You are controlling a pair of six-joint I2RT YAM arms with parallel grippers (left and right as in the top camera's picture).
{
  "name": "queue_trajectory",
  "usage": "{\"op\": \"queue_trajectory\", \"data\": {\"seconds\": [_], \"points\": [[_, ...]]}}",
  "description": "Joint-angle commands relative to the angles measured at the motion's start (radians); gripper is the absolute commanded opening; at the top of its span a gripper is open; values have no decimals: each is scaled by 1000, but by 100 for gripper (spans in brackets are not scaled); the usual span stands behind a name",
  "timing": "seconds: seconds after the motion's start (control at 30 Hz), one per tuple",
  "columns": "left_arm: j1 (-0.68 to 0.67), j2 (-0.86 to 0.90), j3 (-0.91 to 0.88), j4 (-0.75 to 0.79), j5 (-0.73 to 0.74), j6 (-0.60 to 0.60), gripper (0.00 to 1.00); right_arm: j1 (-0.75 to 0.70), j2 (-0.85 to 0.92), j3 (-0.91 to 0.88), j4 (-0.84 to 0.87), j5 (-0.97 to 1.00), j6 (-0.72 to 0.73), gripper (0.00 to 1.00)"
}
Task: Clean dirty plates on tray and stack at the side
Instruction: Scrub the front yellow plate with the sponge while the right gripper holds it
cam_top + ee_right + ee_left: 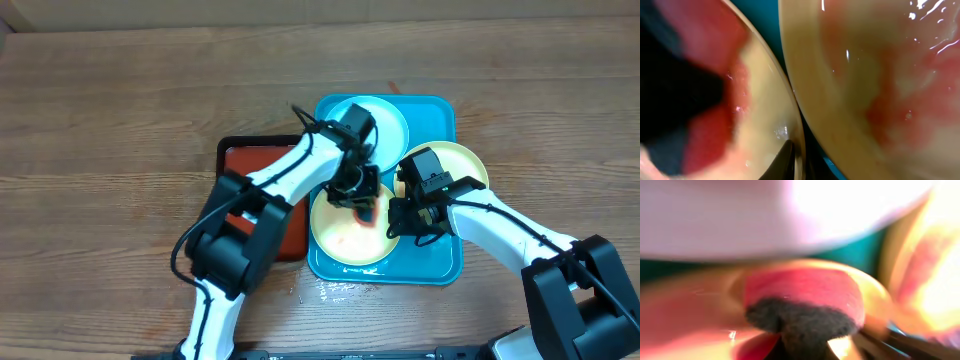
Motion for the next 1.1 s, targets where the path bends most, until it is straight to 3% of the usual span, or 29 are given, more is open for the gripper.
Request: {"op": "queue_trajectory", "data": {"seconds": [0.0, 0.13, 0.23, 0.43, 0.73, 0.93, 1.07], "points": [[-45, 87, -12, -25, 212, 24, 4, 11, 48, -22, -4, 14, -10, 7], [-47, 87, -12, -117, 189, 23, 4, 11, 48, -22, -4, 14, -9, 7], [-27, 87, -12, -219, 93, 23, 4, 11, 48, -22, -4, 14, -10, 6], [18, 85, -12, -380, -246, 11, 4, 11, 48, -22, -4, 14, -9, 5], [41, 49, -11, -441, -707, -82, 4, 11, 48, -22, -4, 14, -9, 4], [38, -22, -11, -343, -677, -61, 4, 11, 48, -22, -4, 14, -9, 4], [37, -26, -11, -185, -493, -16, 4, 11, 48, -22, -3, 14, -9, 4]]}}
